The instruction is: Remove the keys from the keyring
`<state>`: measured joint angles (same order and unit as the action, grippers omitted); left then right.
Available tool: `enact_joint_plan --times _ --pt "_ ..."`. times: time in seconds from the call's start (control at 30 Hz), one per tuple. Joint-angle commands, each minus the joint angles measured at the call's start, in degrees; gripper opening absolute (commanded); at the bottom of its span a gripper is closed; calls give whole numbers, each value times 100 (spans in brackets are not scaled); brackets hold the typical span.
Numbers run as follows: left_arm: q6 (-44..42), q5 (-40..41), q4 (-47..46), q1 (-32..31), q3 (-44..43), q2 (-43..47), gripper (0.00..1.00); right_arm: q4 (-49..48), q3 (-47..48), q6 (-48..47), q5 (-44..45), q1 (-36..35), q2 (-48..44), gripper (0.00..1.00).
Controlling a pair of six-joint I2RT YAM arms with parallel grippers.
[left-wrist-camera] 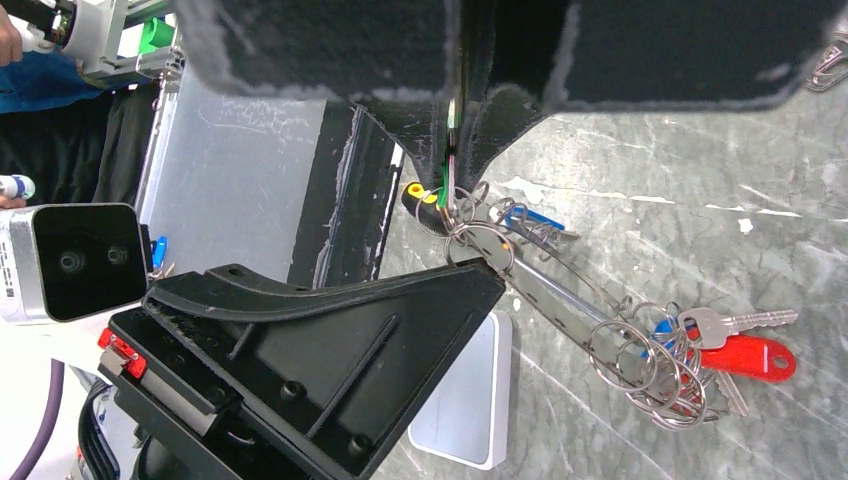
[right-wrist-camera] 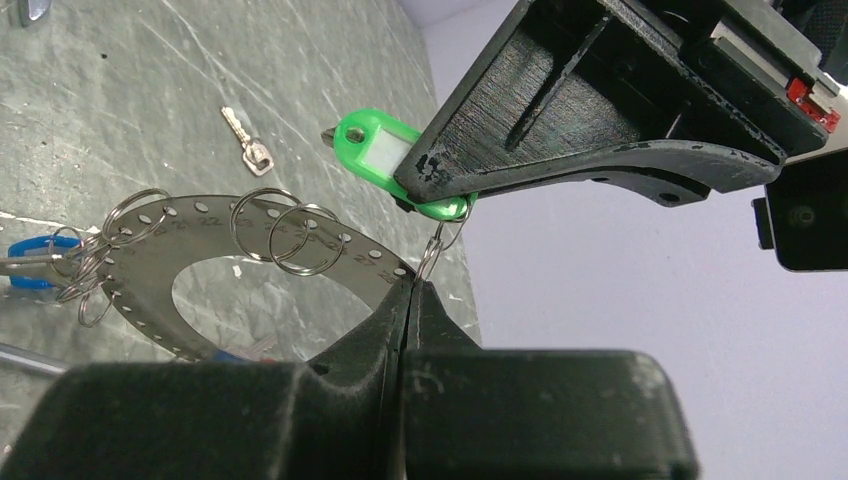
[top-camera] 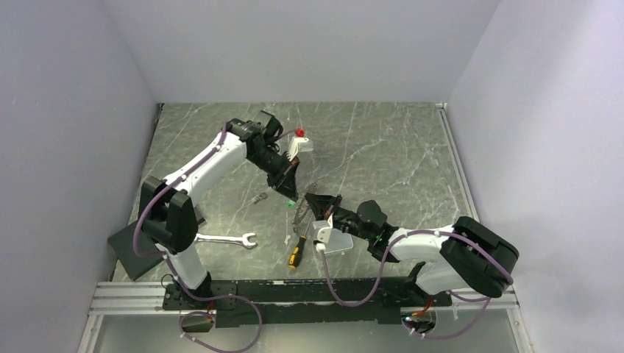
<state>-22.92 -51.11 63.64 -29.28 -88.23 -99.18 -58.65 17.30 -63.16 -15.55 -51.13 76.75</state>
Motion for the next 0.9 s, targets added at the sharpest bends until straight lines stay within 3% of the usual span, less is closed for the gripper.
enact_joint_plan --times 0.0,0.47,0.87 --pt "-164 -517 377 -114 -297 137 0 435 131 178 257 25 -45 0" --pt "-235 -925 522 -345 -159 27 0 521 269 457 439 25 -36 0" --pt "-231 215 225 -411 -417 148 0 1082 982 2642 1365 25 -64 0"
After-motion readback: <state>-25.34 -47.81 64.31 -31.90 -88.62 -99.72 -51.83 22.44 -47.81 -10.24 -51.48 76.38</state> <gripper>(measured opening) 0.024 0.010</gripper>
